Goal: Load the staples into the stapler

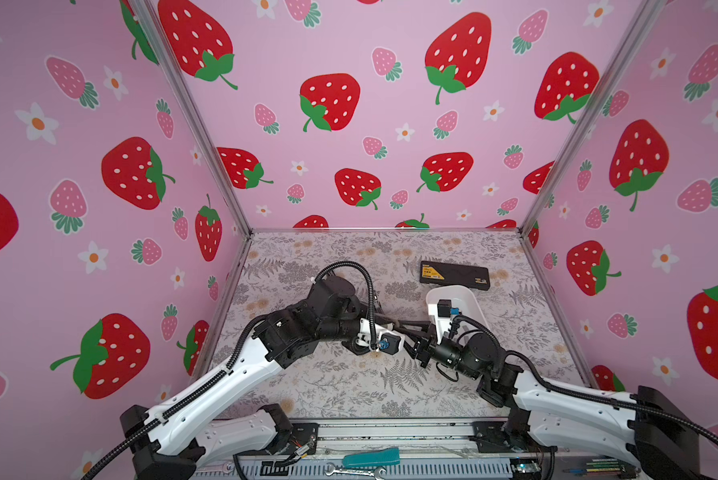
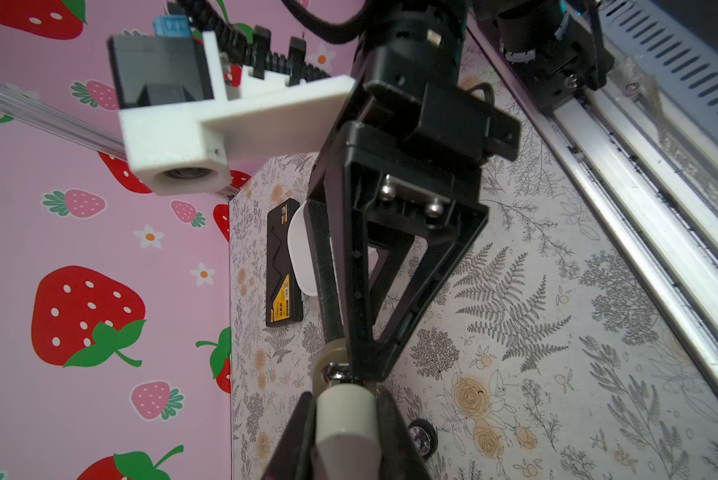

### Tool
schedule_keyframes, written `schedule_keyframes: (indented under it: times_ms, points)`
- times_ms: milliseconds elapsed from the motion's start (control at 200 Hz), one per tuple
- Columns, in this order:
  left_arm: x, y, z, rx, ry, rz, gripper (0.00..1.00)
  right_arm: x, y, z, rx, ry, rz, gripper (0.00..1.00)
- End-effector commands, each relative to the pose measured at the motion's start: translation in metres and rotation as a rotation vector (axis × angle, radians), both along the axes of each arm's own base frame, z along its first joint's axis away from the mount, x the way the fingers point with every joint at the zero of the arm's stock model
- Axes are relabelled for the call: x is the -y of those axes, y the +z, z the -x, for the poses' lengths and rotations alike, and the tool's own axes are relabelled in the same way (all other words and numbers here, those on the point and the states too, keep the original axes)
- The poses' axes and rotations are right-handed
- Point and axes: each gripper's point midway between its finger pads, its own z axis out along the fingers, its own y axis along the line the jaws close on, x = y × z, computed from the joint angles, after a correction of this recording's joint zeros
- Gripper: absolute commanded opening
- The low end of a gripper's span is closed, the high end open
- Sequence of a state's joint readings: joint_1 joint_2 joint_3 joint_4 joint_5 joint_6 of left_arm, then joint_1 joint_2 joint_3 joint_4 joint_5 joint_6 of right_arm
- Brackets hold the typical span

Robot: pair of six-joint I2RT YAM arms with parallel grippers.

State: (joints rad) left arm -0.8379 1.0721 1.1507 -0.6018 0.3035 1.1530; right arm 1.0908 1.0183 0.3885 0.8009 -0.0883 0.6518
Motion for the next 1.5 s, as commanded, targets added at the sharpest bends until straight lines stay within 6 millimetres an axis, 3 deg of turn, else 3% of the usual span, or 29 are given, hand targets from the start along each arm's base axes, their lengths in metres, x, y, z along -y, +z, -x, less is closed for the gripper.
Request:
schedule_keyframes:
  times_ms: [0, 365, 730, 1180, 1346, 1496]
  points:
    - [0.003, 0.004, 0.021, -0.001, -0.096, 0.02, 0.0, 0.0, 0.004, -0.015, -0.007, -0.072, 0.0, 0.34]
    - [0.0, 0.01, 0.028, 0.022, -0.125, 0.045, 0.0, -0.004, -0.011, -0.03, -0.027, -0.138, 0.054, 0.32]
    - [0.0, 0.01, 0.028, 0.021, -0.121, 0.044, 0.0, -0.009, -0.015, -0.032, -0.033, -0.135, 0.067, 0.12]
    - [0.002, 0.012, 0.029, 0.015, -0.125, 0.055, 0.0, -0.01, -0.013, -0.029, -0.02, -0.114, 0.07, 0.14]
    - [0.0, 0.007, 0.021, 0.026, -0.089, 0.032, 0.0, 0.005, -0.015, -0.034, -0.023, -0.182, 0.057, 0.15]
    - [-0.001, 0.004, 0.013, 0.023, -0.051, 0.011, 0.0, 0.024, -0.003, -0.029, 0.012, -0.21, 0.022, 0.16]
